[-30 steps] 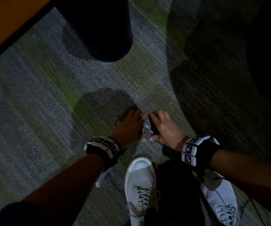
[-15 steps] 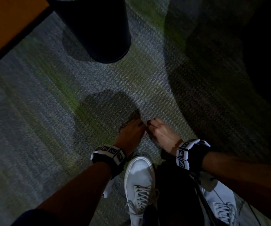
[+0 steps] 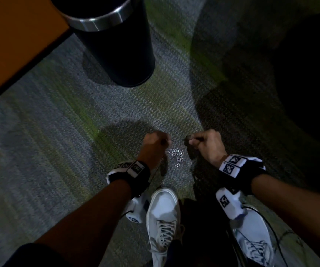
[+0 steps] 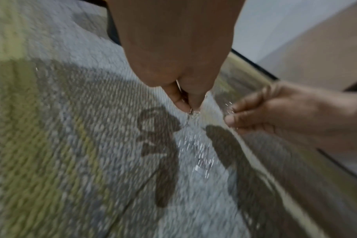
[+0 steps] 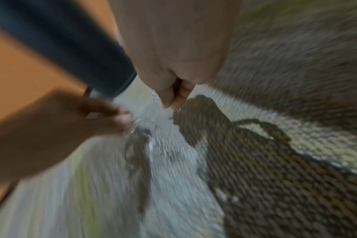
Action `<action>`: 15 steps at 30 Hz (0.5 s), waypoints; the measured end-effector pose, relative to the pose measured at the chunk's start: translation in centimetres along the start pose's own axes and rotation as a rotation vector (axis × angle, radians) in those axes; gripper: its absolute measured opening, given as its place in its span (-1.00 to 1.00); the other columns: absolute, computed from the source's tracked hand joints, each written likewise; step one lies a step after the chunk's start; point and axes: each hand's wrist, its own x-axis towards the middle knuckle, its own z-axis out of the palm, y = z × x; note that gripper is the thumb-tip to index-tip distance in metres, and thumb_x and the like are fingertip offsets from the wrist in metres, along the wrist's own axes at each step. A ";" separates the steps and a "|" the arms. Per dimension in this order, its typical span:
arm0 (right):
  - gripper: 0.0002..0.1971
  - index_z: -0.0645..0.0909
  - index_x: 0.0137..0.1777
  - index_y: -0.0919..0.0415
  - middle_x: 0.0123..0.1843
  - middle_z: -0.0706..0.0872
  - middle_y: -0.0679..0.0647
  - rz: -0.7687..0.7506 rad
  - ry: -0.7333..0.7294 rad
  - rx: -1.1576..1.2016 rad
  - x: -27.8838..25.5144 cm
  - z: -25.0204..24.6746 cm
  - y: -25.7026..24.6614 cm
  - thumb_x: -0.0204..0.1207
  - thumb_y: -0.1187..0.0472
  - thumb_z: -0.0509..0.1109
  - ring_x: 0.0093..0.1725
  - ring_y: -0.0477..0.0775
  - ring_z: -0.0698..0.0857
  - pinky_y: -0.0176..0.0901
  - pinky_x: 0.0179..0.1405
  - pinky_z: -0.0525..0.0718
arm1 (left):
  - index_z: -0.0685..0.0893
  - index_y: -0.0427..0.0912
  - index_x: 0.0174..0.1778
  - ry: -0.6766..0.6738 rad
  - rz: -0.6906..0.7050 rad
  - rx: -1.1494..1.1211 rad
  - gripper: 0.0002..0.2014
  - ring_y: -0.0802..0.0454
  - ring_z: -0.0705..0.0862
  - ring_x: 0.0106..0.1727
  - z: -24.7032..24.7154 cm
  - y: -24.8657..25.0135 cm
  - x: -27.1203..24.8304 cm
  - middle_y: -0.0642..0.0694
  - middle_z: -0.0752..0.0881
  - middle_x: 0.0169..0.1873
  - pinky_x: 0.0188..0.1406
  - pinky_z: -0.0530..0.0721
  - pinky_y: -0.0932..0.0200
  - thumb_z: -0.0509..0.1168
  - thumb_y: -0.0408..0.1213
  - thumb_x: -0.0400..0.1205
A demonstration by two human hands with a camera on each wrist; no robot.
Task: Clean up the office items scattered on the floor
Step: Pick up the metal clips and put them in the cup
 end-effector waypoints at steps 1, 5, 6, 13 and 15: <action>-0.83 0.84 0.02 0.13 -0.09 0.86 0.07 0.035 0.023 0.031 0.0 -0.6 -0.1 0.44 0.16 0.58 -0.05 0.00 0.79 -0.19 0.19 0.72 | 0.76 -0.23 -0.30 -0.003 -0.020 -0.040 -0.91 -0.02 0.72 -0.42 -0.8 0.9 0.1 -0.11 0.74 -0.45 -0.34 0.72 0.01 0.43 -0.44 0.50; -0.79 0.83 -0.03 0.07 -0.17 0.84 0.06 0.126 0.048 0.132 -1.3 -3.0 -2.4 0.36 0.04 0.62 -0.12 0.01 0.80 -0.10 0.13 0.78 | 0.75 -0.15 -0.34 -0.021 0.098 0.060 -0.84 0.19 0.63 -0.37 -4.2 5.7 -0.3 0.01 0.71 -0.42 -0.21 0.63 0.21 0.40 -0.36 0.56; -0.79 0.83 -0.05 0.07 -0.18 0.85 0.03 0.113 0.050 0.134 -1.8 -3.8 -3.7 0.35 0.03 0.63 -0.12 0.00 0.81 -0.07 0.14 0.78 | 0.79 -0.19 -0.27 0.005 0.115 0.069 -0.90 0.13 0.66 -0.31 -5.1 7.1 -0.6 -0.02 0.75 -0.35 -0.17 0.64 0.20 0.42 -0.36 0.57; -0.79 0.82 0.02 0.17 -0.16 0.83 -0.12 -0.022 0.080 0.218 -5.8 -12.3 -13.4 0.40 0.18 0.63 -0.16 -0.18 0.80 -0.26 0.06 0.76 | 0.82 -0.07 -0.05 0.117 0.186 0.109 -0.92 0.24 0.70 -0.14 -10.9 17.5 -3.3 0.06 0.75 -0.16 -0.12 0.67 0.31 0.44 -0.21 0.61; -0.79 0.82 0.03 0.16 -0.17 0.85 -0.09 -0.039 0.109 0.259 -7.1 -15.1 -15.8 0.41 0.18 0.62 -0.19 -0.15 0.81 -0.14 0.03 0.81 | 0.83 -0.06 -0.02 0.156 0.241 0.112 -0.91 0.26 0.71 -0.15 -12.6 21.0 -4.4 0.09 0.75 -0.16 -0.15 0.68 0.32 0.46 -0.21 0.60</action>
